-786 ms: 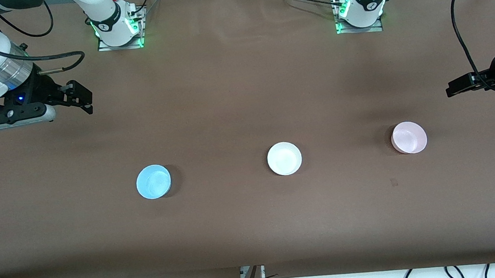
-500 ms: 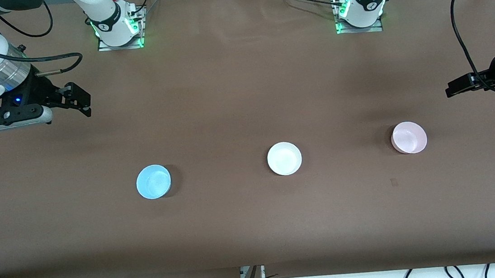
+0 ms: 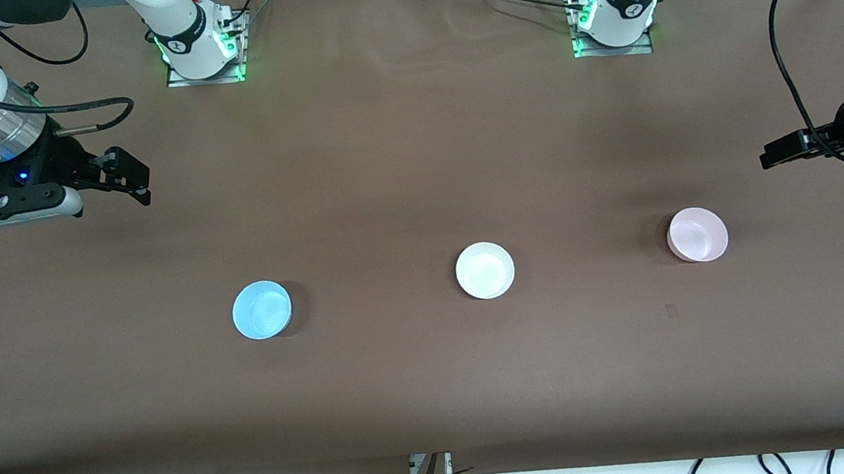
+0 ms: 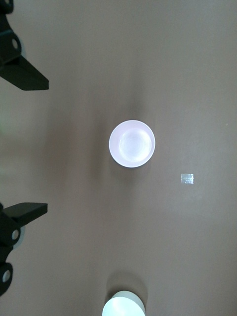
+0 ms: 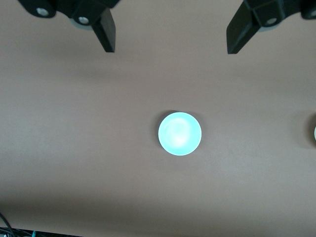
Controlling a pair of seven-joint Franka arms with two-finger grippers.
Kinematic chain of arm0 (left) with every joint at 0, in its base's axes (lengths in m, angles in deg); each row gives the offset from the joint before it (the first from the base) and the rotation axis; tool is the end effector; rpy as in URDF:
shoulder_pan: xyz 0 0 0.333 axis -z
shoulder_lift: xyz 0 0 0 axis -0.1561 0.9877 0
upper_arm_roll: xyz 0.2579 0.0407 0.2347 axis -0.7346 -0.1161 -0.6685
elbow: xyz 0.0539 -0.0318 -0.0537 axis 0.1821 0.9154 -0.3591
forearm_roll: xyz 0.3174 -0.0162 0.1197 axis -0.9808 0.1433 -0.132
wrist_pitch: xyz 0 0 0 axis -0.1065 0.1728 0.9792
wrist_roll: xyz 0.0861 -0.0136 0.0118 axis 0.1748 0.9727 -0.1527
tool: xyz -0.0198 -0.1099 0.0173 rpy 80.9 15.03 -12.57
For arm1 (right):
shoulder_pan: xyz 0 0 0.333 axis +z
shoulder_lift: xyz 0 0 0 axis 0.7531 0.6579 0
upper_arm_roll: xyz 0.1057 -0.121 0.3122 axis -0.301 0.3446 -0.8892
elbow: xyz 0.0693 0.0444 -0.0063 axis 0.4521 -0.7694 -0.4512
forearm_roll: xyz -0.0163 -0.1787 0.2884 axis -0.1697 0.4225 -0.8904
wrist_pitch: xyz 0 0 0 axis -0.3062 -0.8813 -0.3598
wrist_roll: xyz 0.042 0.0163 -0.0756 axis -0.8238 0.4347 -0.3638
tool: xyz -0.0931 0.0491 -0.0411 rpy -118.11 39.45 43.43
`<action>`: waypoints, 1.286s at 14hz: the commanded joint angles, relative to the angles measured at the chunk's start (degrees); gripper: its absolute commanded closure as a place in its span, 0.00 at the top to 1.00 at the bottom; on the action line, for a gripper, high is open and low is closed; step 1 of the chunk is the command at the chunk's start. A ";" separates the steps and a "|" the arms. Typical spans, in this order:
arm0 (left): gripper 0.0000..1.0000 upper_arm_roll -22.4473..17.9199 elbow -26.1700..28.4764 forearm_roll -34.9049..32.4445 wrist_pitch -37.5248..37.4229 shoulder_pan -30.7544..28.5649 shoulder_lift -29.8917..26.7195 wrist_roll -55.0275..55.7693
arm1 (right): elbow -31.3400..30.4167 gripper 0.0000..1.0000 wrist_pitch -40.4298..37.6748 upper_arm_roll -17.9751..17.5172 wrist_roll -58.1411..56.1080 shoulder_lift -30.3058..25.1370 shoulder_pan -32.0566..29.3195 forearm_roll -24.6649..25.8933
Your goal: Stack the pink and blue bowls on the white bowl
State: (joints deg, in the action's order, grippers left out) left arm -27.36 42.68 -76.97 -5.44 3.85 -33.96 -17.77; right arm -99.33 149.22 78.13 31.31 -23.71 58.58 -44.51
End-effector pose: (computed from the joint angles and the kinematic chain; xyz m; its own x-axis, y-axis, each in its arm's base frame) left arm 0.5649 0.0361 0.5834 0.9714 0.1510 -0.1833 0.1541 -0.9881 0.0027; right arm 0.5255 0.1098 0.6330 0.9914 0.0885 0.0963 0.0888 -0.9960 0.0014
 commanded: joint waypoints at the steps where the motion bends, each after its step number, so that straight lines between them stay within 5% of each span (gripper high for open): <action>1: 1.00 0.07 -2.60 0.92 0.14 -4.70 5.05 -0.66 | 1.10 0.99 0.80 -0.39 -0.02 0.61 -0.05 1.12; 7: 1.00 -0.02 1.25 2.77 9.52 -8.49 11.21 -7.60 | 1.10 0.99 0.54 -0.65 0.07 0.53 0.30 1.74; 12: 1.00 -0.02 15.92 5.83 28.76 -9.11 12.89 -12.07 | 1.10 0.99 0.98 -0.57 0.16 0.61 0.30 1.47; 18: 1.00 -0.02 28.50 6.91 42.66 -9.81 12.80 -15.51 | 1.01 0.99 0.54 -0.30 0.07 1.14 -1.10 1.12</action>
State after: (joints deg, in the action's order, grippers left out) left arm -27.51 66.55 -71.14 33.77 -5.43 -18.74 -31.01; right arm -99.34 150.29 78.14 31.35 -23.45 58.32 -43.75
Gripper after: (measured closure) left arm 0.000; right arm 0.004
